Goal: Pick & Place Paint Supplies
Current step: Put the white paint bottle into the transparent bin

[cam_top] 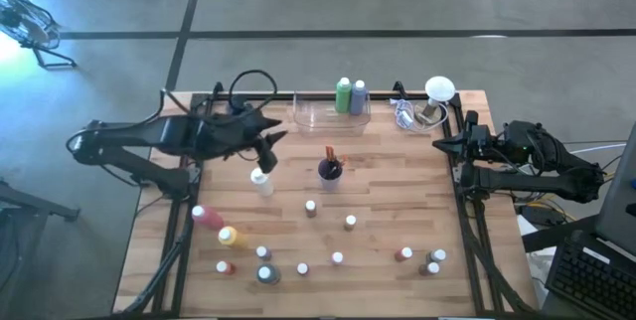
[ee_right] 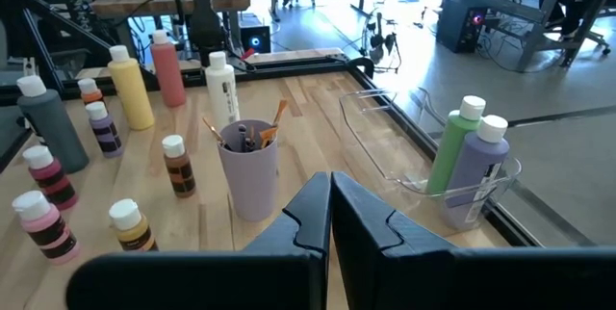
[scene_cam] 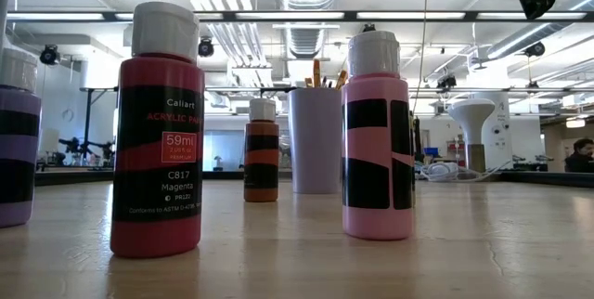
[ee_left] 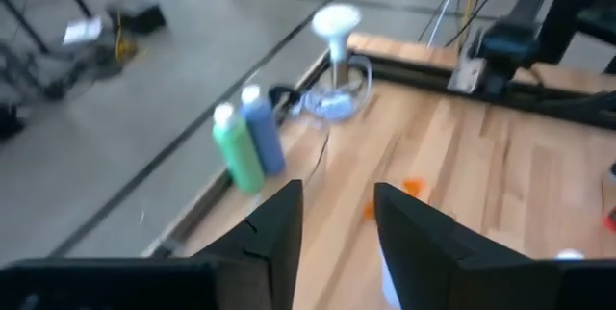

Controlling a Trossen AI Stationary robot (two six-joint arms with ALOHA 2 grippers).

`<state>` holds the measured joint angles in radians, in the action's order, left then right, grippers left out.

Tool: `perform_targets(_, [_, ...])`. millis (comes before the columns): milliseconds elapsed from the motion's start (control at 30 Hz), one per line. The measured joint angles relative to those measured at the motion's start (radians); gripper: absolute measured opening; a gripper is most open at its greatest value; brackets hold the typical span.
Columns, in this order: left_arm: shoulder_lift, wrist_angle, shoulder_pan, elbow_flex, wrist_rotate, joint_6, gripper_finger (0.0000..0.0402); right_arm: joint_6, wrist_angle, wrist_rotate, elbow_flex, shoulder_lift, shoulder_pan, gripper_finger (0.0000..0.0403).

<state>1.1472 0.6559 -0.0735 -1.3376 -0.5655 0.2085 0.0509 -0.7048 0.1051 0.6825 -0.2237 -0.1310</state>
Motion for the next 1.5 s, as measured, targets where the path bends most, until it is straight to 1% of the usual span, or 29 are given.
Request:
perform_targets(167, [-0.009,0.177,-0.026,0.000,-0.003,0.129,0.0166,0.000,0.000,0.000,0.000,0.000,0.000,0.0008])
perform_targets(367, [0.007,0.356,-0.050,0.005,0.019,0.234,0.0171,-0.001,0.000,0.000,0.000,0.000,0.000,0.0008])
perform_targets(533, [0.017,0.412,-0.075,0.036,0.034,0.293,0.0172,-0.001,0.000,0.000,0.000,0.000,0.000,0.0008])
perform_targets(633, [0.021,0.446,-0.085,0.054,0.048,0.357,0.0172,0.000,0.000,0.000,0.000,0.000,0.000,0.0008])
perform_targets(733, [0.017,0.448,-0.087,0.083,0.091,0.472,0.0172,-0.001,0.000,0.000,0.000,0.000,0.000,0.0008])
perform_targets(867, [0.018,0.456,-0.087,0.122,0.168,0.698,0.0172,-0.001,0.000,0.000,0.000,0.000,0.000,0.0008])
perform_targets(1000, [0.019,0.486,-0.087,0.153,0.187,0.819,0.0172,-0.001,0.000,0.000,0.000,0.000,0.000,0.0008])
perform_targets(1100, [0.019,0.495,-0.087,0.181,0.191,0.848,0.0172,-0.001,0.000,0.000,0.000,0.000,0.000,0.0008])
perform_targets(1233, [0.019,0.497,-0.088,0.216,0.237,0.833,0.0172,0.000,0.000,0.000,0.000,0.000,0.000,0.0008])
perform_targets(1500, [0.017,0.470,-0.095,0.281,0.247,0.838,0.0172,0.000,0.000,0.000,0.000,0.000,0.000,0.0008])
